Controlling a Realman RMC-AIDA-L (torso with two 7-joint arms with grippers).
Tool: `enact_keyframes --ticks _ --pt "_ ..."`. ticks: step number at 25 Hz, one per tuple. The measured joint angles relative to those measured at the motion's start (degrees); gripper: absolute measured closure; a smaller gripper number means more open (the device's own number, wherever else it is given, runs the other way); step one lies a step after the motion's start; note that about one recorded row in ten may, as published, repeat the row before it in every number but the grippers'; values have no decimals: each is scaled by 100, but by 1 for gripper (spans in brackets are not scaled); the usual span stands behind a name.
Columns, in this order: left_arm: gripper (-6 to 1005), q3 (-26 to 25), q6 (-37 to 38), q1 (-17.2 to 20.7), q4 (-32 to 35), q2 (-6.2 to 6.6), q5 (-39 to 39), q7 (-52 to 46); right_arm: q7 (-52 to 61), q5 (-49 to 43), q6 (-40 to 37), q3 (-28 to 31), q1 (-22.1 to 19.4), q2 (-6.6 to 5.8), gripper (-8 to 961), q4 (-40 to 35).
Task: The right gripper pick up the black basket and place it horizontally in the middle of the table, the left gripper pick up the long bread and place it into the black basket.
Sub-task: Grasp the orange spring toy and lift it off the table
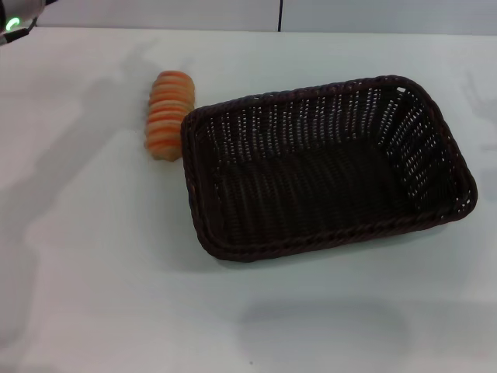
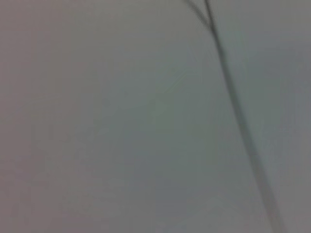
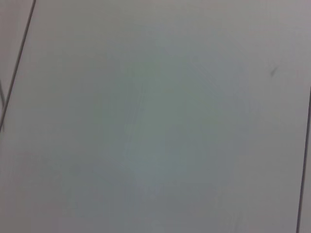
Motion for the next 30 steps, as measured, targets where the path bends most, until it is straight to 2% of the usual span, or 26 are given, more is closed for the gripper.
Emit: enact_keyframes --ticks 4,6,7,8,9,12,13,14,15,16,17,18,19,21,22,24,26,27,29,30 --pt "158 996 2096 359 16 -18 345 636 -133 21 0 -16 17 0 169 0" --pt "158 1644 3431 516 136 -17 468 862 -152 25 0 -14 23 0 169 0" --pt "158 1644 3431 516 136 -17 468 862 -152 26 1 -12 23 0 169 0" --pt "158 2230 4811 575 455 -10 702 931 -152 26 5 -10 30 0 169 0" --pt "158 2451 5495 555 707 -17 917 907 -152 26 5 -10 30 0 169 0" --pt "159 2490 5637 546 761 -18 967 896 -152 16 9 -6 42 0 169 -1" --pt "159 2658 6127 510 981 -27 1140 854 -152 7 9 -3 57 0 169 0" --pt "159 3023 7373 385 1574 -37 1538 484 -152 7 9 -3 57 0 169 0" --pt "159 3118 7978 343 1866 -43 1818 -11 -152 5 9 -3 63 0 169 0" --pt "159 3118 7978 343 1866 -43 1818 -11 -160 2 10 -7 67 0 169 9" --pt "159 3136 8550 348 2081 -47 2126 -1067 -183 0 13 -12 70 0 168 25" --pt "159 3141 8834 370 2148 -40 2220 -1724 -263 0 37 -16 71 0 168 65" --pt "159 3141 8834 370 2148 -40 2220 -1724 -263 0 37 -16 71 0 168 65" --pt "159 3142 9310 429 2306 -13 2418 -3438 -351 2 104 -21 71 0 169 123" --pt "159 3130 9407 450 2366 -2 2490 -3982 -373 2 132 -22 68 0 169 153" --pt "159 3020 9591 511 2580 45 2815 -5938 -384 2 157 -23 56 0 169 202" --pt "159 2904 9622 512 2861 142 3293 -7661 -384 1 161 -25 40 0 169 237" --pt "159 2857 9621 486 3052 231 3630 -8829 -384 1 174 -26 35 0 169 258" --pt "159 2854 9433 458 3163 370 4238 -10453 -384 1 227 -27 29 0 169 304" --pt "159 2858 9325 459 3134 402 4401 -10826 -384 0 235 -27 29 0 169 308"
